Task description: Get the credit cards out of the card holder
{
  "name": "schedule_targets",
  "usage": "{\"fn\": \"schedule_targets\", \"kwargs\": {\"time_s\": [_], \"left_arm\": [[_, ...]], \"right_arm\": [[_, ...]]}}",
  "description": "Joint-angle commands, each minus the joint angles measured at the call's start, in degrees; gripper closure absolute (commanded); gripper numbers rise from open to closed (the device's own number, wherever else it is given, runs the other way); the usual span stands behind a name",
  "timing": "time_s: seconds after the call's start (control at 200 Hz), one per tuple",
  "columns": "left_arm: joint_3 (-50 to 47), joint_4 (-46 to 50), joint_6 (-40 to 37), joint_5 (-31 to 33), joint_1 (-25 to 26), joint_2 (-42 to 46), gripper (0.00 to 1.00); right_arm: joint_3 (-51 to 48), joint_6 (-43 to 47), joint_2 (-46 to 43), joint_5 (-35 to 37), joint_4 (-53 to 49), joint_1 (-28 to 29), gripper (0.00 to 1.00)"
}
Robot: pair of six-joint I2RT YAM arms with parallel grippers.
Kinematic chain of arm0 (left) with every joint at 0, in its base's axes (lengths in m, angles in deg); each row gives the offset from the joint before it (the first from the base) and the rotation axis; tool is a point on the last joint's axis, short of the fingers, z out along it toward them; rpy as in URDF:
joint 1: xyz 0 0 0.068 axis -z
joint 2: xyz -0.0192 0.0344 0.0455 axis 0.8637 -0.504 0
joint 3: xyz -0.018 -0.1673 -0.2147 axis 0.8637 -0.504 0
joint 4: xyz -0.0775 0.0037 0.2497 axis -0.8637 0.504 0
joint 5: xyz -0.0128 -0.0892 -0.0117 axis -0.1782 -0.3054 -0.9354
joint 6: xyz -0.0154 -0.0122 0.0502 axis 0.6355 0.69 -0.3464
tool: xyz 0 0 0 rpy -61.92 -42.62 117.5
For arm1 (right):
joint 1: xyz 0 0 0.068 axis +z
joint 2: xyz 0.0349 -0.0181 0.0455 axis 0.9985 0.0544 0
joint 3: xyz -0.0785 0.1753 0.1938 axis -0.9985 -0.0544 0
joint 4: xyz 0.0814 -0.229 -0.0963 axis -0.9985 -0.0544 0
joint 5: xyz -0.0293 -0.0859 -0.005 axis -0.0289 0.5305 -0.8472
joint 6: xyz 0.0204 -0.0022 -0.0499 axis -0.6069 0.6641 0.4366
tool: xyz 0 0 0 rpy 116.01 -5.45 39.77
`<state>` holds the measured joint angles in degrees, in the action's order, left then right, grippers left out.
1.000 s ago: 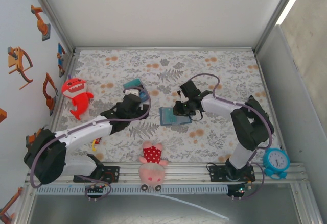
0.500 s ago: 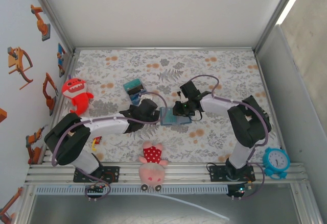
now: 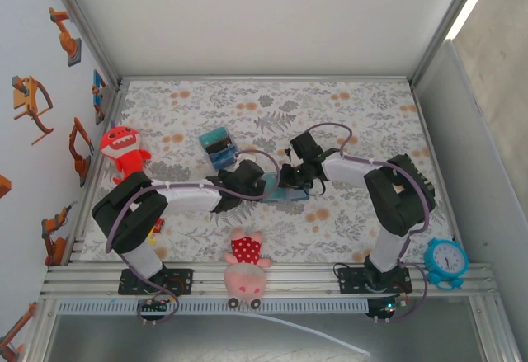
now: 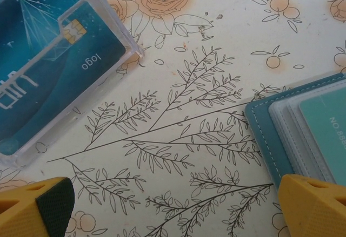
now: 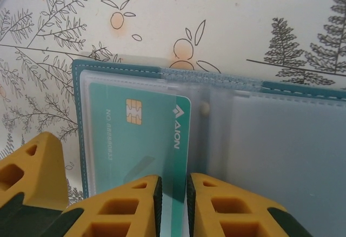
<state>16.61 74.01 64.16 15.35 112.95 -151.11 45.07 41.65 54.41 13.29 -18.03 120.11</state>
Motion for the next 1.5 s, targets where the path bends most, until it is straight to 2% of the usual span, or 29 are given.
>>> {"fn": "schedule_targets", "kwargs": {"time_s": [0.0,0.536,0.796,1.162,1.382,1.497], "left_arm": [[1.75,0.43,-1.05,-0.26,0.22,-0.92,0.03],[4.52,6.35,-0.29,0.82,0.23,-4.03,0.03],[4.83,7.73,-0.10,1.38,0.23,-4.16,0.03],[4.87,8.39,0.12,1.91,0.18,-4.28,0.03],[5.09,8.69,0.13,2.11,0.23,-4.21,0.03],[5.09,8.83,0.21,2.28,0.18,-4.27,0.03]], "right_arm": [[-0.94,-0.72,1.18,-0.52,0.80,-0.35,0.79],[-7.14,-5.86,-0.68,-11.59,14.23,-2.58,0.80],[-12.06,-11.44,-1.35,-17.64,26.41,-4.75,0.82],[-13.89,-11.67,-2.59,-17.88,27.89,-5.69,0.89],[-14.24,-11.34,-2.93,-17.48,27.90,-5.90,1.00],[-14.25,-10.81,-3.33,-16.59,26.90,-6.22,1.00]]}}
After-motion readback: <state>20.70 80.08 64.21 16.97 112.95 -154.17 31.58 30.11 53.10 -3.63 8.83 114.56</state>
